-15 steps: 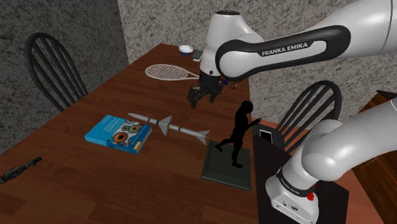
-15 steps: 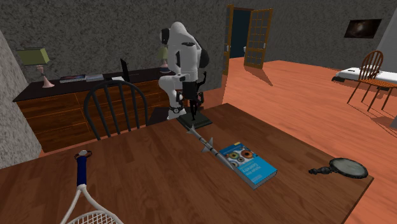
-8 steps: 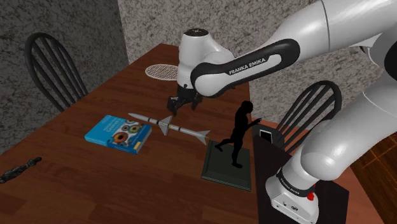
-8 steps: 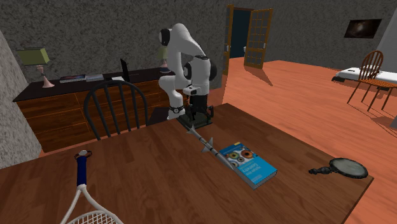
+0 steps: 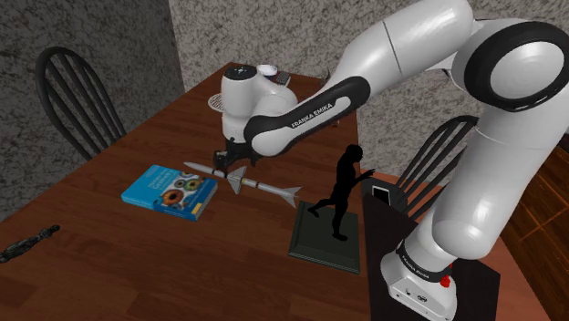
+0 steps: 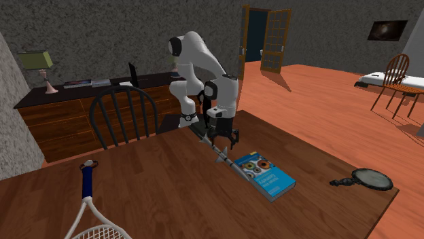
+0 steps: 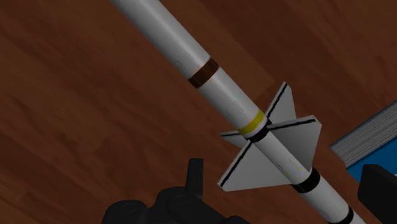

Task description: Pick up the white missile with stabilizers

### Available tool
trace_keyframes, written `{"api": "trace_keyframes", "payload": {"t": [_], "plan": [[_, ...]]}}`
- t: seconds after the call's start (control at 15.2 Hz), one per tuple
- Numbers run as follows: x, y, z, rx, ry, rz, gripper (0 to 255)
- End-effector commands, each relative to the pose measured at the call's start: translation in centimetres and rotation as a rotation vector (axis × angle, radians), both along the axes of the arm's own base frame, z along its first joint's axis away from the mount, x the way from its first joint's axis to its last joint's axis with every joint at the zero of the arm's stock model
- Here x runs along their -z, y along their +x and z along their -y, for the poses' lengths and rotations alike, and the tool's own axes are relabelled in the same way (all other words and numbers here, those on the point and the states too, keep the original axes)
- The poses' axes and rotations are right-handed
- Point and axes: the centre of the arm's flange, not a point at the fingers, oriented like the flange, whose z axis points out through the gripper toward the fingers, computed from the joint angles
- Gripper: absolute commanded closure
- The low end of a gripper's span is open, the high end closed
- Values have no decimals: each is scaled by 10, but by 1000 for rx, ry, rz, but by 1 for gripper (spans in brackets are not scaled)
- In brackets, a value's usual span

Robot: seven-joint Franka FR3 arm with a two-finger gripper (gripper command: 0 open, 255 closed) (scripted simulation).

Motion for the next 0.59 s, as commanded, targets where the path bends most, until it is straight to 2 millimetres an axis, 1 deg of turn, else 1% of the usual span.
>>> {"api": "trace_keyframes", "payload": {"t": [0.0, 0.26, 0.33, 0.46, 0.53], "plan": [[10, 2, -1, 3, -2, 2, 0], [32, 2, -1, 3, -2, 2, 0], [40, 2, -1, 3, -2, 2, 0], [40, 2, -1, 3, -2, 2, 0], [40, 2, -1, 3, -2, 2, 255]]}}
